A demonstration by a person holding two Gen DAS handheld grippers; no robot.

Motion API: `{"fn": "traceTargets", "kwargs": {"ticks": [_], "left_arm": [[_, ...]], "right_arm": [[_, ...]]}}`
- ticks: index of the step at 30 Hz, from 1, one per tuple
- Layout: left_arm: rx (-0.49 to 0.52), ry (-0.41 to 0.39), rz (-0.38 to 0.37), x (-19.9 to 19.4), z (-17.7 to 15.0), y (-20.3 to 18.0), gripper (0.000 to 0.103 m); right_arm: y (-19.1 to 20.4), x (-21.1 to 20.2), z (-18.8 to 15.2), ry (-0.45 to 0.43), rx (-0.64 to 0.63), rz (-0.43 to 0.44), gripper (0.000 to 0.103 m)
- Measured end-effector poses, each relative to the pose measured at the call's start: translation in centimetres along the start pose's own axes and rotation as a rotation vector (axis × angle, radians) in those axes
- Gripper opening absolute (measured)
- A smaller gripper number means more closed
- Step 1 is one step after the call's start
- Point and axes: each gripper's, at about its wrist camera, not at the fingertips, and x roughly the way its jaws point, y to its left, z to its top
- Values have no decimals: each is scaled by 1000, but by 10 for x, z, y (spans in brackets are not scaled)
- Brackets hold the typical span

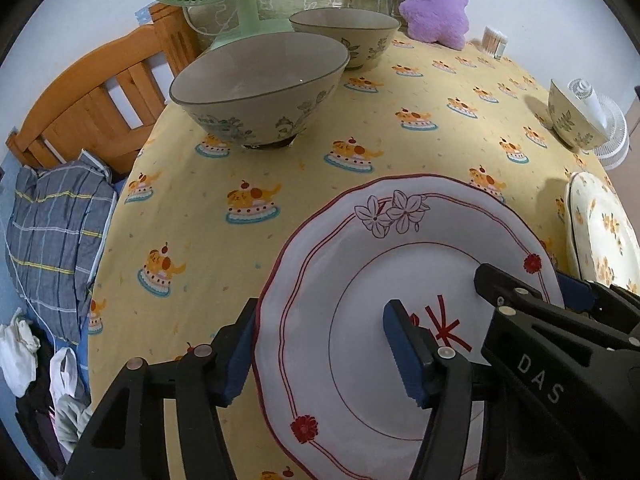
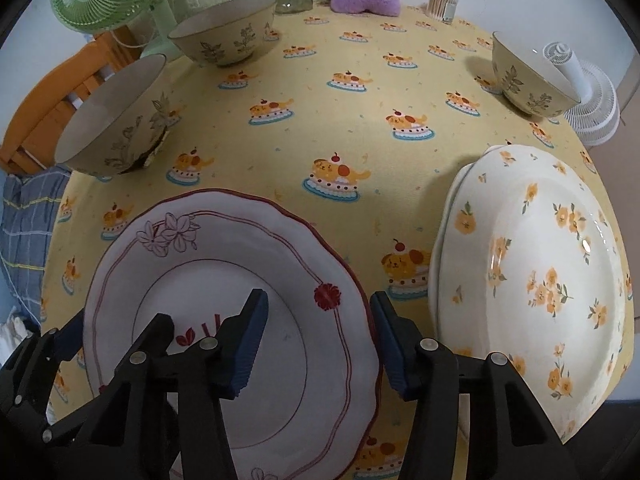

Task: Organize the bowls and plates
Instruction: 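Lift the red-rimmed plate with the right tool toward the stacked plates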

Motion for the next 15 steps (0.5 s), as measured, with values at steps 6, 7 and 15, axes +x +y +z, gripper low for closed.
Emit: {"fn": "traceTargets", "kwargs": {"ticks": [6,7,15], "left_arm": [[18,24,-6,-3,-7,1,63],[18,25,-7,-4,-7,1,63],[12,64,-18,-10,-12,3,63]], "right_arm": [[2,-4,-9,26,1,-4,54],[2,-4,-10,28,0,-4,54],[6,-11,-19,46,2,-13,55]]}}
